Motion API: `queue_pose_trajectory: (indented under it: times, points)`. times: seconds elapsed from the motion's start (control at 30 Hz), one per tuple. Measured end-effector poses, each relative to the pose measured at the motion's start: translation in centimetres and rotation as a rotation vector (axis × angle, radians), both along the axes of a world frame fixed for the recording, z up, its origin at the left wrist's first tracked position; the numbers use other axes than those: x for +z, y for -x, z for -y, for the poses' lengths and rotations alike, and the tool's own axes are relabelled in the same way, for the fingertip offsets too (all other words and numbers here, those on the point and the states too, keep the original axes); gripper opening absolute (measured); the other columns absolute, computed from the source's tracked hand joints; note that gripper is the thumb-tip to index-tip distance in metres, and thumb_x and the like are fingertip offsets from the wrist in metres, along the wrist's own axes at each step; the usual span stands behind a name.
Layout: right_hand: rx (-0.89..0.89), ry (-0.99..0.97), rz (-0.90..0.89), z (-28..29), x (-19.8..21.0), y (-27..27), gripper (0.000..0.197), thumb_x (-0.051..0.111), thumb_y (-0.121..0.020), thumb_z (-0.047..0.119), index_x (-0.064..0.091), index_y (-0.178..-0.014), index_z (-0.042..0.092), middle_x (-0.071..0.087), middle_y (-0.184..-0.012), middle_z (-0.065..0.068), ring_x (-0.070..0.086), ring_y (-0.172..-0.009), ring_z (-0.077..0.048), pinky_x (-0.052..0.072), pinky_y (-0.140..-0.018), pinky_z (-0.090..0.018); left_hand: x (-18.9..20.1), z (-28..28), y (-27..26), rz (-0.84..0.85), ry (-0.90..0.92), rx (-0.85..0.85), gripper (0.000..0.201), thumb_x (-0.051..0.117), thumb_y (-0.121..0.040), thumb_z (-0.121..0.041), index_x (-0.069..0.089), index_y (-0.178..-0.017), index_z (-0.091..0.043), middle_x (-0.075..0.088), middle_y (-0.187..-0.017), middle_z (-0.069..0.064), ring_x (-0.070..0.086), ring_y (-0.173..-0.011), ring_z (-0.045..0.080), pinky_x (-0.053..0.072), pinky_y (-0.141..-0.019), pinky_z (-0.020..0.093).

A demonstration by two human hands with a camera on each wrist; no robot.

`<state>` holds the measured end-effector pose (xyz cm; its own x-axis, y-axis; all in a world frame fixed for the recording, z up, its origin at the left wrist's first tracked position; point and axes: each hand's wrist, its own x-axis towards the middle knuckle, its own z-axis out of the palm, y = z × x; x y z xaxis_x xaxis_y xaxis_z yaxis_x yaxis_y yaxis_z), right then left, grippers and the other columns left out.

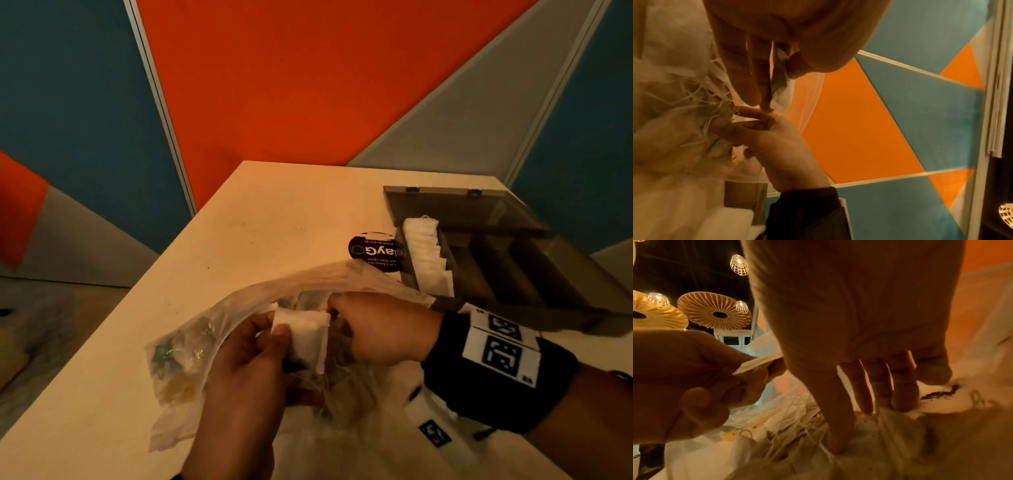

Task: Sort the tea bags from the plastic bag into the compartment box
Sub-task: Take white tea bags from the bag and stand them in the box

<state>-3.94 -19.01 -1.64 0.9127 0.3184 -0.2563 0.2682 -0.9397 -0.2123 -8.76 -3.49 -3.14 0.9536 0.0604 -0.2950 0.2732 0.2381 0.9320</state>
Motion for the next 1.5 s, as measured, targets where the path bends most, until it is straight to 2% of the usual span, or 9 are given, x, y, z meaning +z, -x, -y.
queue_pose_trajectory:
  times: [0.23, 0.5, 0.63, 0.8, 0.9, 1.1, 1.23, 1.4, 1.5]
  points:
    - [-0.097, -0.118, 0.032, 1.3, 0.4, 0.0, 0.009, 0.068, -0.085, 0.020, 0.065, -0.086, 0.012, 0.062, -0.076, -0.001, 0.059, -0.071, -0.018, 0.048, -0.061, -0.035, -0.2, -0.6, -1.2, -0.024, 0.059, 0.038, 0.019, 0.050, -0.098, -0.012, 0.066, -0.108, -0.013, 0.070, -0.098, 0.017, 0.067, -0.084, 0.037, 0.056, -0.046, 0.036]
    - [-0.211, -0.337, 0.183, 1.9, 3.1, 2.8, 0.004, 0.068, -0.088, 0.030, 0.067, -0.084, 0.029, 0.062, -0.078, 0.013, 0.059, -0.074, -0.002, 0.048, -0.064, -0.017, -0.2, 0.0, -1.6, 0.053, -0.016, 0.017, 0.019, 0.051, -0.099, -0.017, 0.068, -0.107, -0.017, 0.075, -0.080, 0.008, 0.068, -0.061, 0.026, 0.052, -0.060, 0.039]
    - [-0.232, -0.379, 0.097, 2.2, 4.6, 3.8, 0.009, 0.065, -0.089, 0.038, 0.067, -0.085, 0.030, 0.067, -0.082, 0.013, 0.062, -0.077, 0.000, 0.053, -0.069, -0.020, -0.5, 0.6, -1.6, 0.057, -0.043, 0.023, 0.017, 0.054, -0.098, -0.020, 0.071, -0.099, -0.019, 0.074, -0.072, 0.000, 0.069, -0.071, 0.027, 0.056, -0.069, 0.045]
    - [-0.140, -0.376, -0.153, 3.0, 6.0, 3.7, 0.005, 0.065, -0.090, 0.032, 0.066, -0.090, 0.027, 0.069, -0.071, 0.011, 0.062, -0.063, 0.003, 0.049, -0.062, -0.014, -0.3, 1.3, -1.1, 0.108, -0.060, -0.014, 0.021, 0.053, -0.098, -0.016, 0.074, -0.093, -0.019, 0.077, -0.081, -0.003, 0.072, -0.074, 0.019, 0.057, -0.062, 0.034]
    - [-0.042, -0.294, -0.276, 3.4, 6.4, 4.1, 0.004, 0.064, -0.091, 0.031, 0.067, -0.091, 0.030, 0.069, -0.077, 0.006, 0.061, -0.065, -0.004, 0.051, -0.064, -0.022, -0.4, 1.5, -0.7, 0.103, -0.076, -0.069, 0.023, 0.052, -0.098, -0.013, 0.074, -0.090, -0.018, 0.076, -0.076, -0.003, 0.071, -0.064, 0.012, 0.059, -0.061, 0.037]
    - [-0.042, -0.243, -0.225, 3.0, 5.8, 4.0, 0.007, 0.064, -0.092, 0.028, 0.070, -0.094, 0.030, 0.069, -0.090, 0.005, 0.064, -0.085, -0.012, 0.054, -0.079, -0.034, 0.5, 2.3, 0.5, -0.003, -0.077, -0.319, 0.027, 0.055, -0.096, -0.017, 0.075, -0.079, -0.013, 0.070, -0.082, 0.022, 0.068, -0.061, 0.024, 0.058, -0.055, 0.039]
    - [-0.104, -0.326, -0.168, 3.2, 5.4, 4.1, 0.006, 0.068, -0.089, 0.026, 0.072, -0.094, 0.027, 0.070, -0.087, 0.006, 0.066, -0.083, -0.012, 0.055, -0.078, -0.033, 0.6, 2.4, 0.9, 0.044, -0.102, -0.446, 0.024, 0.062, -0.090, -0.030, 0.078, -0.078, -0.016, 0.073, -0.079, 0.013, 0.072, -0.071, 0.024, 0.060, -0.058, 0.041]
    - [-0.181, -0.530, -0.255, 3.9, 5.3, 4.0, 0.013, 0.068, -0.089, 0.025, 0.067, -0.101, 0.021, 0.073, -0.084, -0.002, 0.061, -0.067, -0.009, 0.052, -0.067, -0.028, 0.4, 2.3, 0.9, 0.079, -0.167, -0.483, 0.016, 0.065, -0.088, -0.016, 0.074, -0.079, -0.008, 0.075, -0.074, 0.010, 0.072, -0.064, 0.022, 0.060, -0.058, 0.037]
    - [-0.196, -0.613, -0.390, 4.9, 5.0, 4.6, 0.026, 0.071, -0.086, 0.023, 0.061, -0.110, 0.021, 0.074, -0.093, -0.007, 0.065, -0.075, -0.010, 0.054, -0.074, -0.033, 0.4, 2.3, 1.0, 0.078, -0.165, -0.454, 0.015, 0.063, -0.090, -0.015, 0.074, -0.080, -0.011, 0.075, -0.074, 0.008, 0.073, -0.065, 0.021, 0.060, -0.057, 0.038]
